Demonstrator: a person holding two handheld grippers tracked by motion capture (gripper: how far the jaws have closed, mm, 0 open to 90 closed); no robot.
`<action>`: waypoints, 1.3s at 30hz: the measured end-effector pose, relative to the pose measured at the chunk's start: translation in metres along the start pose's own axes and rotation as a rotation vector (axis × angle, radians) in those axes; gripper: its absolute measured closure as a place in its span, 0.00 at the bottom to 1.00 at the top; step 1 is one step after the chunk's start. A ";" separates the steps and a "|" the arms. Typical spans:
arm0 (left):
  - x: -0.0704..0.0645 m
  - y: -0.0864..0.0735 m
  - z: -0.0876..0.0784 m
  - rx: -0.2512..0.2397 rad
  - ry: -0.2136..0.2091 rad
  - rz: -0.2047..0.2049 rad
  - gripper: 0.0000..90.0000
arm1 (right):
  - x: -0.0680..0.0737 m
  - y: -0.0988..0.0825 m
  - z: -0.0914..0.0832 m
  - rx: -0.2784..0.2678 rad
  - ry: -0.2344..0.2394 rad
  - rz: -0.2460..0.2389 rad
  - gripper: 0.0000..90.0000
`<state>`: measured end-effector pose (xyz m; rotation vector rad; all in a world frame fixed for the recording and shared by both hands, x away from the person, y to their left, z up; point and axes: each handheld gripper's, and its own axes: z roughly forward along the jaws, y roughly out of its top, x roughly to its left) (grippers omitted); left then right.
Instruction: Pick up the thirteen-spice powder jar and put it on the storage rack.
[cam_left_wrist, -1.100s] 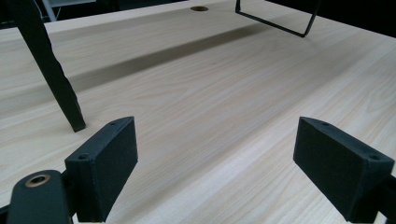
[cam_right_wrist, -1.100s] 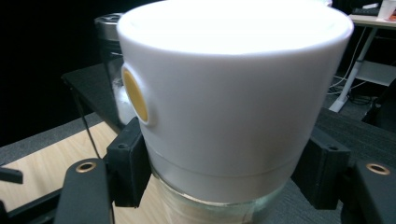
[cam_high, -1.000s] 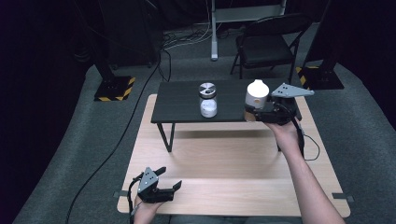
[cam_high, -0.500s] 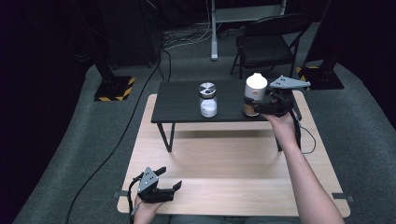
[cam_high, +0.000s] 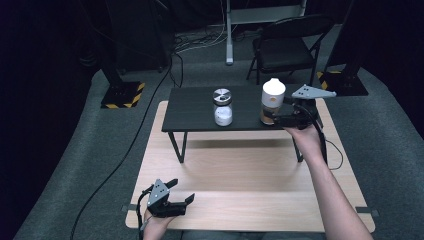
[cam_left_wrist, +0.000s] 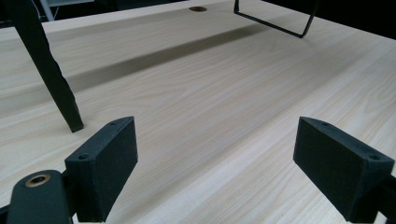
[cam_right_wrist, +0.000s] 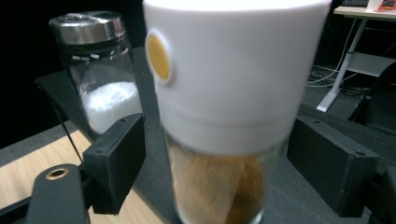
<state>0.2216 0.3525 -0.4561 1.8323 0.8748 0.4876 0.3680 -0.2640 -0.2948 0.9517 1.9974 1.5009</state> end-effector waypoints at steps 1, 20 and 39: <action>0.000 0.000 0.000 0.000 0.000 0.000 0.14 | 0.000 -0.002 -0.003 -0.003 0.003 -0.002 0.19; -0.002 0.001 0.002 0.008 0.001 0.003 0.14 | 0.012 -0.079 -0.060 -0.036 0.020 0.001 0.18; -0.003 0.000 0.002 0.005 0.007 -0.001 0.14 | 0.028 -0.183 -0.097 -0.027 -0.023 0.008 0.14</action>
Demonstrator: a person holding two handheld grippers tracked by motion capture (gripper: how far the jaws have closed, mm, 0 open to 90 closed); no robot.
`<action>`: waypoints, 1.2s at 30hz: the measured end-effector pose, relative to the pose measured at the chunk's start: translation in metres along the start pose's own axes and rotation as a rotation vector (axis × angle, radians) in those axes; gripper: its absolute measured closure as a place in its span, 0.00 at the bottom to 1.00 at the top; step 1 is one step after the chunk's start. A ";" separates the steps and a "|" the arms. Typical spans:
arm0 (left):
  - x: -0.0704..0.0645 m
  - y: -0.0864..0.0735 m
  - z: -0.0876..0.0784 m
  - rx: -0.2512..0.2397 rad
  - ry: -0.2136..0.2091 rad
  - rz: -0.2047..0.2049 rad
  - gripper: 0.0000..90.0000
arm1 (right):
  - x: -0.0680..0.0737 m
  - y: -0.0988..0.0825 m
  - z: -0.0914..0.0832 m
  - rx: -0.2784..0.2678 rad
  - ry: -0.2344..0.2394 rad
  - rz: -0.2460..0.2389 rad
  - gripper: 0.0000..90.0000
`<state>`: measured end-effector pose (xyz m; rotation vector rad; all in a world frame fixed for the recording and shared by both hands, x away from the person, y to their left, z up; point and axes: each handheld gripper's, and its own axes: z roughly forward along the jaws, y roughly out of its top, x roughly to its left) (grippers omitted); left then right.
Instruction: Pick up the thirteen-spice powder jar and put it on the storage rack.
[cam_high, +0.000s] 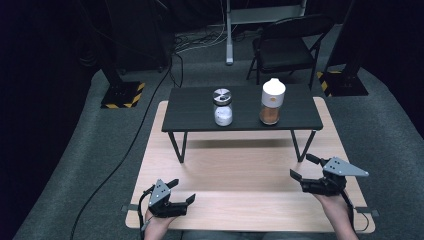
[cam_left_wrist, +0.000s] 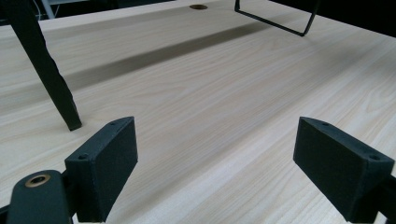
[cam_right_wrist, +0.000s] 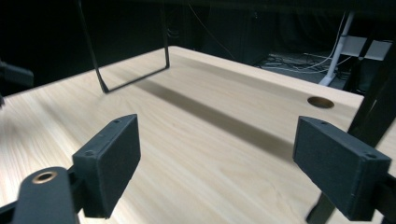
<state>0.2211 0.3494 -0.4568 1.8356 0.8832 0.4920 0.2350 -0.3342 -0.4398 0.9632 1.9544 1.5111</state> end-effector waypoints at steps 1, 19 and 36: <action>0.000 0.000 0.000 0.000 -0.001 -0.001 0.14 | 0.001 -0.004 -0.002 -0.002 -0.004 0.000 0.14; 0.001 -0.001 -0.002 -0.007 0.005 -0.007 0.14 | 0.012 -0.053 -0.023 0.037 -0.061 -0.016 0.14; 0.000 0.000 0.000 -0.006 -0.002 -0.005 0.14 | 0.013 -0.057 -0.029 0.056 -0.074 -0.027 0.14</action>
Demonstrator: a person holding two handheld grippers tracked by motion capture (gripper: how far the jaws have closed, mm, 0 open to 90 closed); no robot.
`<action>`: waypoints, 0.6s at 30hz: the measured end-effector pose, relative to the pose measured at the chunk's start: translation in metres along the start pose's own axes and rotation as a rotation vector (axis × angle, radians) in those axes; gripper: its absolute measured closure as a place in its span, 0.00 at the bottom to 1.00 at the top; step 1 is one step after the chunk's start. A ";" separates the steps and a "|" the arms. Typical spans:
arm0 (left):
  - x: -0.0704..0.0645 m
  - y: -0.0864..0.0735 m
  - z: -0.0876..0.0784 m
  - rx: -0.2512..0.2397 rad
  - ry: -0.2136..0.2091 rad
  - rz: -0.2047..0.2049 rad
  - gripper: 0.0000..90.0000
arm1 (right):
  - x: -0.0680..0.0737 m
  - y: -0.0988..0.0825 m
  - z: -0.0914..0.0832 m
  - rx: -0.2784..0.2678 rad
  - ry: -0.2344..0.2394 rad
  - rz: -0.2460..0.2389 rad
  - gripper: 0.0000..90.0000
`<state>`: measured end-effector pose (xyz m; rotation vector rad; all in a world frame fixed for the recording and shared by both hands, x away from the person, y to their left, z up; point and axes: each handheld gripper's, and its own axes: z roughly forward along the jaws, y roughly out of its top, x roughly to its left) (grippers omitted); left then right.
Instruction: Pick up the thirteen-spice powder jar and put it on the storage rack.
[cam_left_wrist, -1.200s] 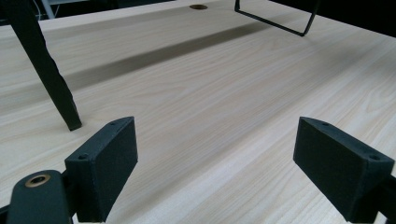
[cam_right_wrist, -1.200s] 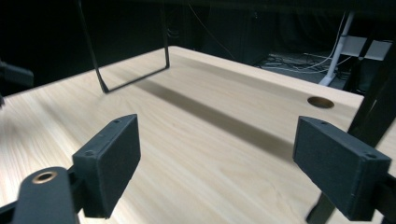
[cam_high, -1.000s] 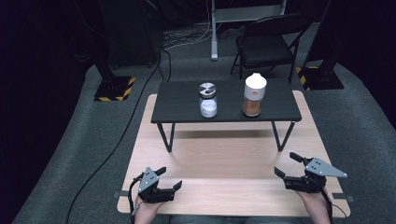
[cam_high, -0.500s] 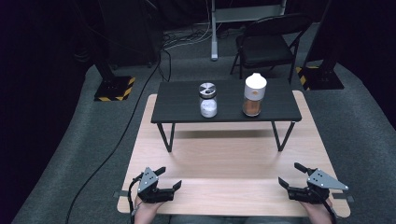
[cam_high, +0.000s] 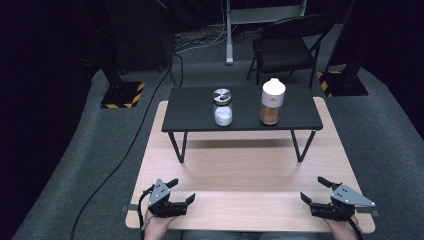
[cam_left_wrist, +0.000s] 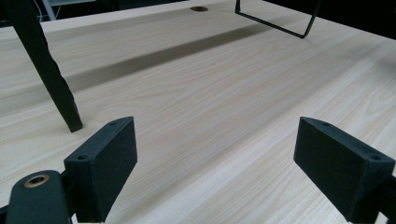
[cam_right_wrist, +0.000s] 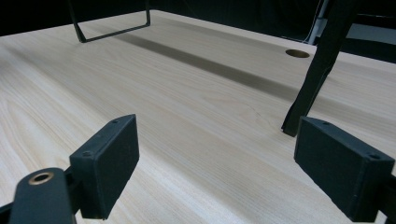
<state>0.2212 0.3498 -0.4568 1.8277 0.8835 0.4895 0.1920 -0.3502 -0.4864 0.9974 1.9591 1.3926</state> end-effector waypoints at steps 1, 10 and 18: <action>0.000 0.000 0.000 0.001 0.000 0.001 0.14 | 0.000 0.000 0.000 0.000 0.001 0.000 0.14; 0.001 0.000 0.000 0.000 -0.001 0.002 0.14 | 0.000 0.000 0.001 0.003 0.005 0.001 0.14; 0.000 0.000 0.000 0.000 -0.001 0.001 0.14 | 0.000 0.000 0.001 0.003 0.004 0.000 0.14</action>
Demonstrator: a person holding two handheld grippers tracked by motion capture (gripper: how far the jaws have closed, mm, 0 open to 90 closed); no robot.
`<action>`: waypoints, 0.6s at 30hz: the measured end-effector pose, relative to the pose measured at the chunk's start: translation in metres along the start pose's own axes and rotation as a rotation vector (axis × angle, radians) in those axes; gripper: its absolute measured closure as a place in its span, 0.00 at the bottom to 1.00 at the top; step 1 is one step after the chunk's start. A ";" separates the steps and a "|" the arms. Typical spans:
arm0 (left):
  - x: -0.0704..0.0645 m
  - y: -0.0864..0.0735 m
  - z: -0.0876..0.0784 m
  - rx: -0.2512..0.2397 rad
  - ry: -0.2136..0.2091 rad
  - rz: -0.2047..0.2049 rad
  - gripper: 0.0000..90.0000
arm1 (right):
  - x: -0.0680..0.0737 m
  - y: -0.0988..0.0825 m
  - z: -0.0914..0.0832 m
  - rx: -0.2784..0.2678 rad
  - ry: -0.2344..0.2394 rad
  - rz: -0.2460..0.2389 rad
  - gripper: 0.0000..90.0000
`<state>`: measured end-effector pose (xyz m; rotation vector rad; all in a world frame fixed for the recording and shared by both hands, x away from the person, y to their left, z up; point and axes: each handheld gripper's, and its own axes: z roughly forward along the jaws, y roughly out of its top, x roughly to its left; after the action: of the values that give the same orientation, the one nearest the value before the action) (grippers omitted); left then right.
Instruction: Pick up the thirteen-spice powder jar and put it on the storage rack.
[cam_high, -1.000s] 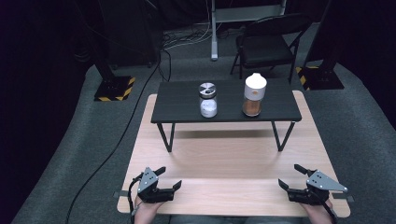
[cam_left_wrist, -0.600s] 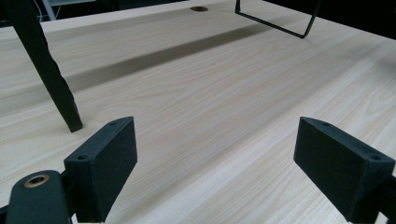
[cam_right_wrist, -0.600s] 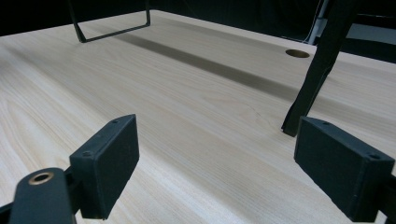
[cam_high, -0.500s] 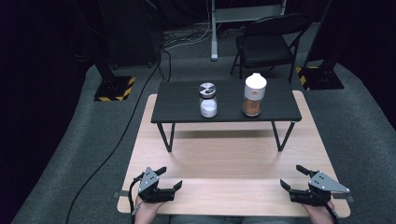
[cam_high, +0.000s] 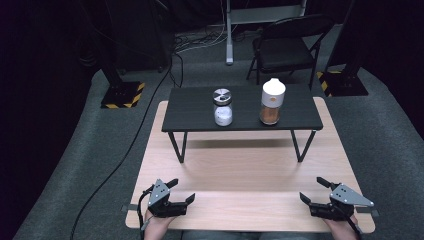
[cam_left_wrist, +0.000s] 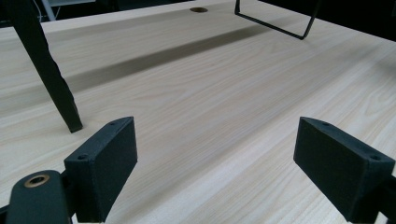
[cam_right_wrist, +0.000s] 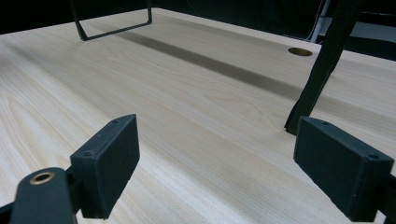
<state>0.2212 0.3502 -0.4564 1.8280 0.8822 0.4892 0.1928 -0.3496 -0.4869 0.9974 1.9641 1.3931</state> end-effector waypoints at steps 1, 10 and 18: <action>0.000 0.000 0.000 0.000 0.001 -0.001 0.14 | 0.000 0.000 0.000 0.000 0.000 0.000 0.14; 0.000 0.000 0.001 0.000 -0.001 -0.002 0.14 | 0.000 -0.001 0.000 -0.003 -0.003 0.002 0.14; 0.000 0.000 0.000 -0.001 -0.001 -0.001 0.14 | 0.000 -0.001 0.000 -0.001 -0.003 0.003 0.14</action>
<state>0.2214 0.3504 -0.4565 1.8268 0.8825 0.4880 0.1929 -0.3501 -0.4876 1.0023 1.9597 1.3934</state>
